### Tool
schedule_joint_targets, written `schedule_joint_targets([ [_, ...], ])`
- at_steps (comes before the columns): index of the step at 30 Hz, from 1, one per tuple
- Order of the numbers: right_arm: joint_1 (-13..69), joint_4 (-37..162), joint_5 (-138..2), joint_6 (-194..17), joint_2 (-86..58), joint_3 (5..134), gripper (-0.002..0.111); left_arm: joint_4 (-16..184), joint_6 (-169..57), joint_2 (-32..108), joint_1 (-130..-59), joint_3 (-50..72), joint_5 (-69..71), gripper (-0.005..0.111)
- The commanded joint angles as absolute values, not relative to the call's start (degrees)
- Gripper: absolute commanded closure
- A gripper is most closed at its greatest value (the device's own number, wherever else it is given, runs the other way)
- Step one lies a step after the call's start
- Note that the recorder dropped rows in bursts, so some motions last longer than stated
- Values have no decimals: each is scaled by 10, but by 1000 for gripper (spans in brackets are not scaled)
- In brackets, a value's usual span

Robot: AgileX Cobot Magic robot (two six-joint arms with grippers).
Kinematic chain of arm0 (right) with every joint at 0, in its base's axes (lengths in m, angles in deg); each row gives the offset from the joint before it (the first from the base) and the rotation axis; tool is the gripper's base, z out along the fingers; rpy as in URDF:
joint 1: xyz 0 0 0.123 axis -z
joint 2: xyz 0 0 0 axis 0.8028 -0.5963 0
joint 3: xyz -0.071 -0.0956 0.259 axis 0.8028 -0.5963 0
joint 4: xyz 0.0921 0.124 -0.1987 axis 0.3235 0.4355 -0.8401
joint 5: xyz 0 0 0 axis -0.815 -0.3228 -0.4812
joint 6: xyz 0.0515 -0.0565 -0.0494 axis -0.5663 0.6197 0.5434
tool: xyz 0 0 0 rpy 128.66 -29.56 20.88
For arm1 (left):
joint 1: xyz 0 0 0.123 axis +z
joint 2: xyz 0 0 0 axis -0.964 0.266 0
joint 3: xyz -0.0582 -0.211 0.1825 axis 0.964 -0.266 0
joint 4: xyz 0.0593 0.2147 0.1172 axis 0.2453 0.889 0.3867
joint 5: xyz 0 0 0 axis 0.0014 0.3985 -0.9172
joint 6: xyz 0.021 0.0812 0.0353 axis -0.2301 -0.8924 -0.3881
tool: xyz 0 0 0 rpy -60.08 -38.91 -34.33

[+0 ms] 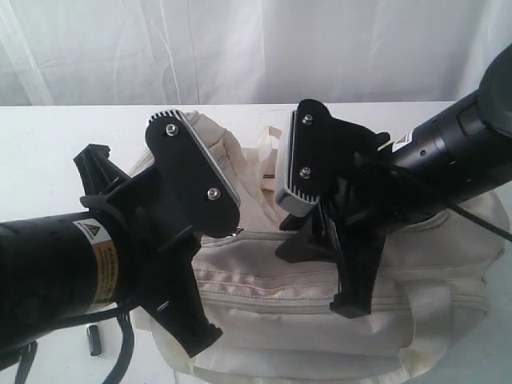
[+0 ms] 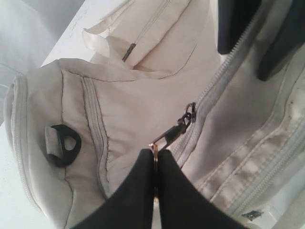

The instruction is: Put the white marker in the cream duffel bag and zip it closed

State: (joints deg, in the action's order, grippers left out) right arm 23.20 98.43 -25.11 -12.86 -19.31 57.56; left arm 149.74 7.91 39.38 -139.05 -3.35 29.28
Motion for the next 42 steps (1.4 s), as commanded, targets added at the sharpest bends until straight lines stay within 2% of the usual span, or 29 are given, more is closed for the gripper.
schedule_joint_targets([
  [1, 231, 987, -251, -123, -182, 572, 108, 1506, 81, 387, -1393, -15, 307, 107],
  [15, 231, 857, -187, -254, -154, 572, 108, 1504, 79, 324, -1393, -10, 352, 107],
  [27, 231, 857, -200, -263, -152, 572, 108, 1479, 32, 267, -1393, -10, 417, 107],
  [42, 232, 804, -241, -336, -152, 572, 108, 1507, 7, 265, -1376, -10, 539, 107],
])
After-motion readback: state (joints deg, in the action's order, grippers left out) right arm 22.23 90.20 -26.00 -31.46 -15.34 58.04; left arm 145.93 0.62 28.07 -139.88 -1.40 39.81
